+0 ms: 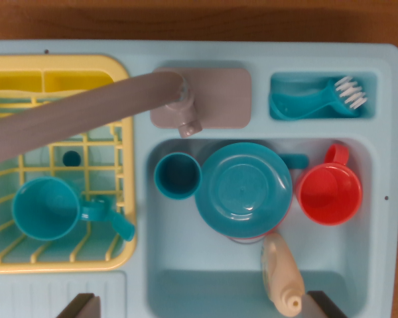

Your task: Pick detergent from the sink

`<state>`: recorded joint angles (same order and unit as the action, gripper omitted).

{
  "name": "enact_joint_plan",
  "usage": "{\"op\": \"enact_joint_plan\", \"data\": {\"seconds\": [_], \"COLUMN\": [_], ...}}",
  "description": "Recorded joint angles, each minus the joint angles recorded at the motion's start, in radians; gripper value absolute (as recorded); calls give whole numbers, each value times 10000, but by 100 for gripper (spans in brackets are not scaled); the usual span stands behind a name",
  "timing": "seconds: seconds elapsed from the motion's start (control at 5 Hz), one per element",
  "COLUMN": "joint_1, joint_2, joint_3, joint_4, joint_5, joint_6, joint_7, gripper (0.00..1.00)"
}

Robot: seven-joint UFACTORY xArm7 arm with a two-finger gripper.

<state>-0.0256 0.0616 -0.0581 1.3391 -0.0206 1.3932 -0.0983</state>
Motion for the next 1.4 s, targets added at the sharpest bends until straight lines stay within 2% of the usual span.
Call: {"op": "enact_joint_plan", "data": {"seconds": [0.2, 0.4, 0.6, 0.8, 1.0, 1.2, 1.4], "joint_1": [-61, -61, -123, -123, -187, -187, -252], "joint_2": [30, 30, 61, 61, 92, 92, 125], "joint_3": [-93, -93, -187, -187, -284, -284, -383], "joint_4": [-446, -446, -899, -899, -1364, -1364, -1838], "joint_5": [25, 25, 51, 51, 77, 77, 103], "joint_6": [-420, -420, -848, -848, -1286, -1286, -1733], "joint_7": [-263, -263, -530, -530, -804, -804, -1083], "gripper": [0, 0, 0, 0, 0, 0, 0]}}
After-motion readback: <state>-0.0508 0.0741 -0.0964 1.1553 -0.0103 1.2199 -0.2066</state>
